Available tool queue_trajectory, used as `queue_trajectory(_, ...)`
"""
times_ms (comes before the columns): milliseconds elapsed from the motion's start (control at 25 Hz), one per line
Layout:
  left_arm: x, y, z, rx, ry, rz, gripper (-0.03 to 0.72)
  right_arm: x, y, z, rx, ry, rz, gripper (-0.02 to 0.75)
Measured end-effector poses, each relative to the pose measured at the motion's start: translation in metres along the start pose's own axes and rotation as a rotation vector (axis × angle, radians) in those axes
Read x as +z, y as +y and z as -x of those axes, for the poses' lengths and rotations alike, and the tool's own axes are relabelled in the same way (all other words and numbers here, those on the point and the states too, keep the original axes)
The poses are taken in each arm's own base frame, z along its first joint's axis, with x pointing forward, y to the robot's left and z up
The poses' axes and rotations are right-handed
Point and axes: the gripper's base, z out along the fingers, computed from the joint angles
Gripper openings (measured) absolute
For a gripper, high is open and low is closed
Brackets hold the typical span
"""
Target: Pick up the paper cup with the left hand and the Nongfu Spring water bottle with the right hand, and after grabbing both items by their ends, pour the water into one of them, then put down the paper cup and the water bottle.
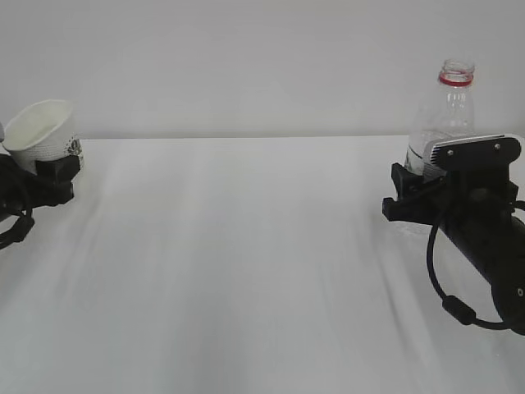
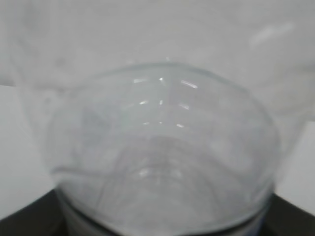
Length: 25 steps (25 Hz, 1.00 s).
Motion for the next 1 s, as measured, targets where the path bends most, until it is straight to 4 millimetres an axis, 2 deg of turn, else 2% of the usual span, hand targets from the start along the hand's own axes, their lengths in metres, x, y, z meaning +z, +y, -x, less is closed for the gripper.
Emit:
queue_trajectory(480,0.008,0.010,-0.024,-0.070,-0.011,0.085,0.429,0.000,0.000,0.000,0.000,0.000,0.000,0.468)
queue_trajectory(1000,0.029,0.017,-0.045,-0.086,0.013,0.113,0.429,0.000,0.000,0.000,0.000,0.000,0.000,0.468)
